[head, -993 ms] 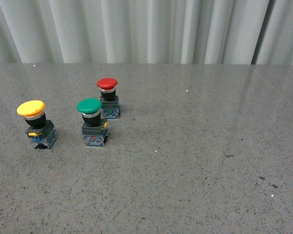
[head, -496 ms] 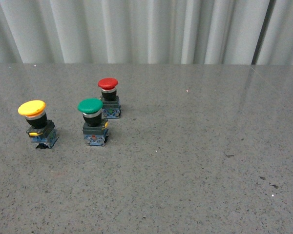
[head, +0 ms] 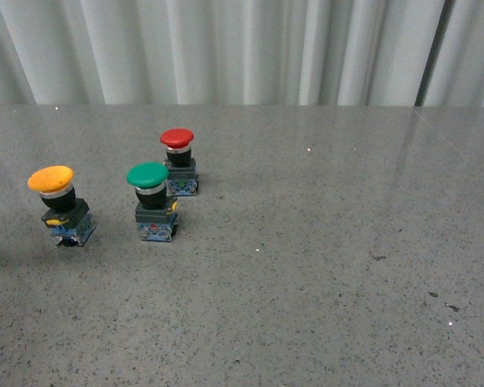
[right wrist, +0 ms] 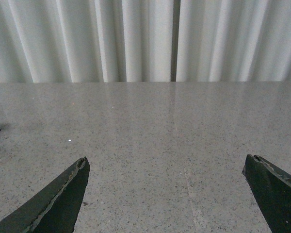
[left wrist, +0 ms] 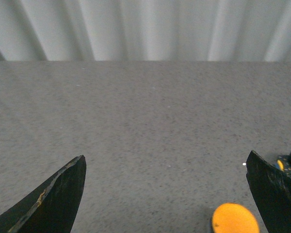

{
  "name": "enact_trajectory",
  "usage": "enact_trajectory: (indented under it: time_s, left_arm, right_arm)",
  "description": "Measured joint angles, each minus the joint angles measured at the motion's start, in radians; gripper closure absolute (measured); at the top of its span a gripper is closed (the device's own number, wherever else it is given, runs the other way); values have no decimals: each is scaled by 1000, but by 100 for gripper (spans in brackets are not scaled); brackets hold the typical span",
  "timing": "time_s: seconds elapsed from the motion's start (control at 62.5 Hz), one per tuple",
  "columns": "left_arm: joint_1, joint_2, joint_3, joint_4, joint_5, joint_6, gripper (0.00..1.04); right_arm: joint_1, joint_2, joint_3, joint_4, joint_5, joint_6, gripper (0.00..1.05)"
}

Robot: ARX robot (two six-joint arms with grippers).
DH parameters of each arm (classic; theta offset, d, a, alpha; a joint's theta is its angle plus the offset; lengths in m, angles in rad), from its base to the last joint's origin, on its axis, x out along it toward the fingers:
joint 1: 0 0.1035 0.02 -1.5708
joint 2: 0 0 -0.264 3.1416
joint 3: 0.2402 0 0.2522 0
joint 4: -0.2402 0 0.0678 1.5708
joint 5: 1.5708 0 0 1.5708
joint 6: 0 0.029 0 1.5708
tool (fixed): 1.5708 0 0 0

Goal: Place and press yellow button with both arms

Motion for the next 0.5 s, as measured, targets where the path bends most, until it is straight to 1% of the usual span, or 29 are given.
enact_trajectory:
  time_s: [0.112, 0.24, 0.272, 0.496]
  left_arm:
    - [-44, 111, 80, -54, 32, -12, 7]
    - [-81, 171, 98, -97, 47, -39, 7]
    - [-88, 191, 102, -114, 71, -58, 7]
    - [-92, 246, 108, -108, 58, -93, 7]
  right_arm:
    - [0, 0, 0, 0, 0, 0, 7]
    - [0, 0, 0, 0, 0, 0, 7]
    - [0, 0, 0, 0, 0, 0, 7]
    - [0, 0, 0, 0, 0, 0, 7]
